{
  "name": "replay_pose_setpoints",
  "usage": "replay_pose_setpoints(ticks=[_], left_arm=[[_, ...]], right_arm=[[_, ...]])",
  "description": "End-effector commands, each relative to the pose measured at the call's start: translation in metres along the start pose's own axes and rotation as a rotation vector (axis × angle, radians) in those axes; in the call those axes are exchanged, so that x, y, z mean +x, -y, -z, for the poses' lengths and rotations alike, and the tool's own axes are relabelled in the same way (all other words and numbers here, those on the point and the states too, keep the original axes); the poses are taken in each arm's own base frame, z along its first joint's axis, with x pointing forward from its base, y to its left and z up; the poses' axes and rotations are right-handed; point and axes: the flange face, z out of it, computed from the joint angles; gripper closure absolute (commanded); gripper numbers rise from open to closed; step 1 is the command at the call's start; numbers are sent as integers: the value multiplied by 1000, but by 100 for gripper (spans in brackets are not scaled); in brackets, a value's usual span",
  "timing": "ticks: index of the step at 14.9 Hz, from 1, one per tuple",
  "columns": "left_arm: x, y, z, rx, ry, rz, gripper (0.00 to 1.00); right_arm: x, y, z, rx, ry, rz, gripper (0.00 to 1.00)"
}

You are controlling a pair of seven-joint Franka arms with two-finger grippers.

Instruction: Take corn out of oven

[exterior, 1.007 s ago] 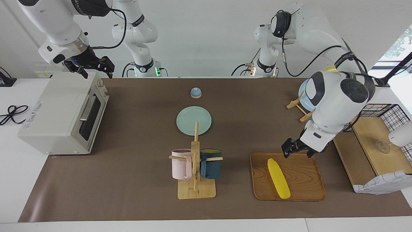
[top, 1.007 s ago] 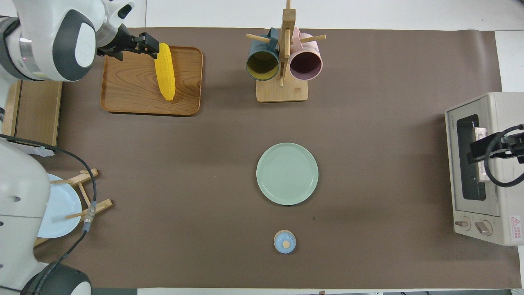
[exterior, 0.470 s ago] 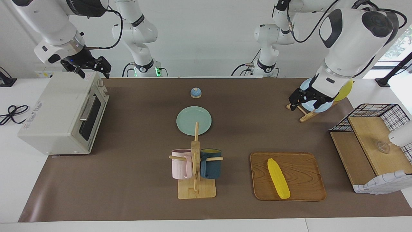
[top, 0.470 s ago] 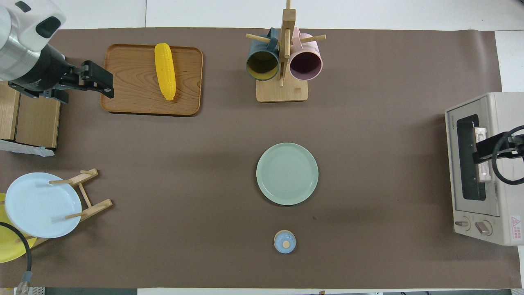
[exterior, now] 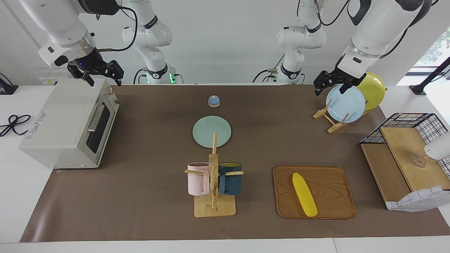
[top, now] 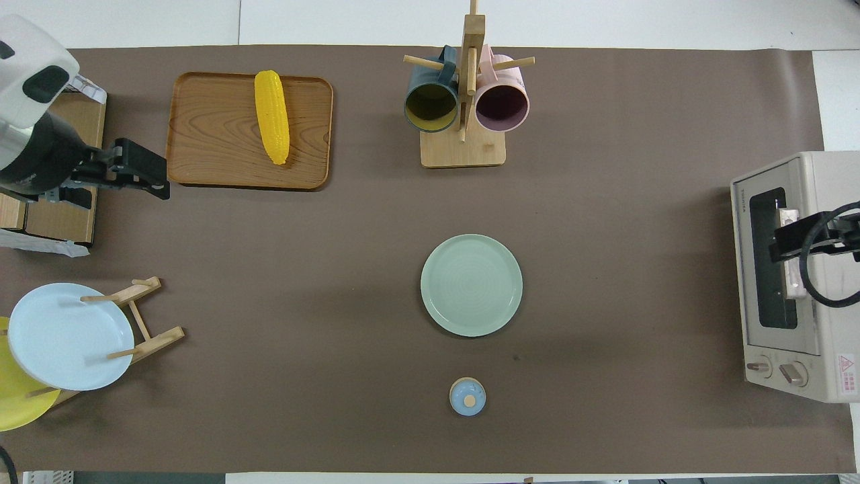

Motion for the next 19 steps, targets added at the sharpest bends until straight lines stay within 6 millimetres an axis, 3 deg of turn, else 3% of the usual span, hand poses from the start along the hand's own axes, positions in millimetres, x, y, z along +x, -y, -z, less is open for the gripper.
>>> replay_pose_setpoints(ticks=[1,5,7,10,19], left_arm=[[-12,-3,-11,22,8,17,0],[-7,-6,0,13,-5,21,0],[-7,-5,0,17,3,23,0],[-7,-4,-1,19,10,23,0],[-8,-5,0,18,11,21,0]], right_arm=[[4,-1,1,-1,-14,-11,0],[3,-16,1,-4,4,-41,0],[24,-10,8,-39,16,-32,0],[23,-12,5,59,8,-39,0],[20,-11,6,60,7,-30,0]])
